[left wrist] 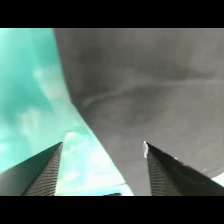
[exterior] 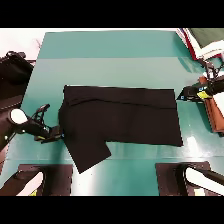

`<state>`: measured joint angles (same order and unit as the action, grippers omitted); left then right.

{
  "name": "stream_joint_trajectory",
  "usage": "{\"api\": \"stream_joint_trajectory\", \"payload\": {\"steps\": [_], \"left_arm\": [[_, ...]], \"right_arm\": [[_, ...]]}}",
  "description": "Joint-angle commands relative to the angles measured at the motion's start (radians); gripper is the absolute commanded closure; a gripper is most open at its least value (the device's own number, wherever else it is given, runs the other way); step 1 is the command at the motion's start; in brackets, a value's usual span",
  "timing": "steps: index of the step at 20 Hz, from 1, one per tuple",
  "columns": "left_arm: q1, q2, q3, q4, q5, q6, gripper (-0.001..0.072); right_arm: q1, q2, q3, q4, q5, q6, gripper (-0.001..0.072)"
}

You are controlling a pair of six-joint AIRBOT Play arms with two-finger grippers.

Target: Fold the shirts.

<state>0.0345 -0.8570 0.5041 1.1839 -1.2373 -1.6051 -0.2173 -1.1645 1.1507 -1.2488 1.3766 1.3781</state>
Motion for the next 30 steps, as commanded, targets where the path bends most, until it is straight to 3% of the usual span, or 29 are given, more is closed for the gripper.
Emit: {"api": "stream_joint_trajectory", "payload": {"steps": [1,8,9,10,11,14,17,20,25,27,30], "left_arm": [[0.000,0.039,-0.104,-0.079,0.063,-0.011,0.0104],[-0.026,0.039,-0.157,-0.246,0.172,0.027,0.0105],[-0.056,0.039,-0.157,-0.249,0.191,0.026,0.0179],[-0.081,0.039,-0.157,-0.253,0.208,0.027,0.0472],[-0.095,0.039,-0.152,-0.257,0.214,0.027,0.0663],[-0.101,0.039,-0.080,-0.232,0.175,0.036,0.0684],[-0.101,0.040,-0.008,-0.192,0.101,0.066,0.0684],[-0.101,0.040,0.007,-0.192,0.100,0.089,0.0684],[-0.101,0.040,0.007,-0.191,0.103,0.089,0.0684],[-0.101,0.040,0.007,-0.191,0.102,0.089,0.0684],[-0.101,0.040,0.009,-0.176,0.047,0.095,0.0685]], "right_arm": [[0.028,0.032,-0.011,0.001,-0.004,0.000,0.0265],[0.020,0.080,-0.012,0.001,-0.005,0.000,0.0265],[0.013,0.087,-0.012,0.001,-0.003,0.000,0.0265],[0.002,0.094,-0.012,0.001,0.004,0.000,0.0266],[-0.018,0.100,-0.012,-0.001,0.021,0.000,0.0266],[-0.127,0.106,-0.051,-0.008,0.094,-0.013,0.0266],[-0.298,0.141,-0.245,-0.011,0.105,-0.019,0.0259],[-0.462,0.141,-0.468,0.001,0.102,-0.019,0.0190],[-0.491,0.038,-0.634,0.048,0.058,-0.018,0.0197],[-0.441,0.009,-0.650,0.095,0.012,-0.018,0.0248],[-0.338,0.011,-0.619,0.092,-0.013,-0.019,0.0560]]}}
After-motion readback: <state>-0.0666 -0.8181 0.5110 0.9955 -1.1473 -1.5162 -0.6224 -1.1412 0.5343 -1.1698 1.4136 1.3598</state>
